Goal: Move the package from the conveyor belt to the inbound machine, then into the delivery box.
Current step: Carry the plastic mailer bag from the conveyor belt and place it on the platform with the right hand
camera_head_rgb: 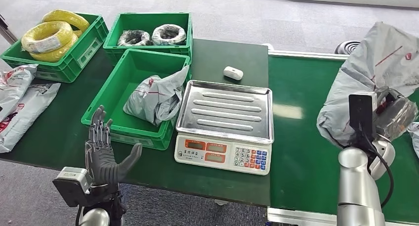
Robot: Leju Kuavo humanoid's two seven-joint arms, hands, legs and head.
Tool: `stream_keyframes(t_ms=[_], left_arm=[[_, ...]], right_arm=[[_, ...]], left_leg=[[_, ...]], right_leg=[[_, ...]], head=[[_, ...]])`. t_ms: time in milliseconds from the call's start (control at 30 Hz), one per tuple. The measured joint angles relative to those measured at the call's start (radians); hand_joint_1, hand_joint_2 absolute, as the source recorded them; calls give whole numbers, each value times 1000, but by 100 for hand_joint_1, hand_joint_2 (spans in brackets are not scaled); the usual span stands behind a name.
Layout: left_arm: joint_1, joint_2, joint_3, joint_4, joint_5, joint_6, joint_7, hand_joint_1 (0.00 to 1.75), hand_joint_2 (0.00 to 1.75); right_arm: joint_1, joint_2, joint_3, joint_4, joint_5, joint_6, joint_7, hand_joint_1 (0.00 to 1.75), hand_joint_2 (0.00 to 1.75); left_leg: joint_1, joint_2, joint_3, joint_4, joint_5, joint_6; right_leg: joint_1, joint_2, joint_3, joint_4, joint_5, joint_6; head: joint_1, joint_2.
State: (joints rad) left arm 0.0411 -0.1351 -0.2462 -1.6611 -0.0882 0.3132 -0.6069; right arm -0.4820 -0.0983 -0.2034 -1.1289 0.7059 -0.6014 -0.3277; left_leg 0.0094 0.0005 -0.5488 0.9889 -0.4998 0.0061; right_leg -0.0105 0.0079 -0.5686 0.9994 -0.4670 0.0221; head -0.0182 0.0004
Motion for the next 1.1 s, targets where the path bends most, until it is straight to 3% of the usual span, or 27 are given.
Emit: stream_keyframes(t_ms=[100, 233, 500, 667, 800, 967, 1100], left_arm=[[-21, 3, -5, 6, 3, 3, -9, 0, 175], [-67, 11, -6, 24, 15, -8, -15, 0, 175], [-91, 19, -4, 46, 20, -15, -17, 0, 175], [-116, 27, -4, 63, 23, -18, -19, 0, 175], [-126, 35, 0, 71, 24, -17, -18, 0, 175], [-105, 46, 16, 62, 0, -13, -5, 0, 175], [-95, 64, 27, 36, -67, 2, 21, 0, 175]], right_arm=[[-50, 19, 65, -12, 47, 72, 2, 175, 0], [-154, 61, 201, 27, 88, 317, 21, 175, 0], [-233, 98, 302, 96, 81, 337, 16, 175, 0], [-282, 125, 369, 190, 139, 506, -9, 175, 0], [-322, 179, 453, 337, 170, 592, -31, 0, 0], [-339, 208, 508, 501, 164, 622, -6, 0, 0], [-317, 199, 508, 567, 112, 592, -43, 0, 0]], left_leg=[[0, -1, -1, 0, 1, -1], [0, 3, -1, 0, 3, -3], [0, -6, -5, 0, 4, -4], [0, -4, -5, 0, 4, -4], [2, -5, -5, 0, 5, -6], [2, -6, -6, 0, 5, -6], [2, -6, -6, 0, 5, -6]], right_leg=[[0, 0, -1, 1, 0, -1], [0, 3, -4, 2, 2, -3], [1, -5, -5, 3, 2, -3], [1, -4, -6, 3, 2, -3], [2, -4, -6, 3, 2, -4], [3, -5, -6, 4, 1, -4], [2, -5, -7, 3, 1, -4]], head=[[0, 0], [0, 0], [0, 0], [0, 0], [0, 0], [0, 0], [0, 0]])
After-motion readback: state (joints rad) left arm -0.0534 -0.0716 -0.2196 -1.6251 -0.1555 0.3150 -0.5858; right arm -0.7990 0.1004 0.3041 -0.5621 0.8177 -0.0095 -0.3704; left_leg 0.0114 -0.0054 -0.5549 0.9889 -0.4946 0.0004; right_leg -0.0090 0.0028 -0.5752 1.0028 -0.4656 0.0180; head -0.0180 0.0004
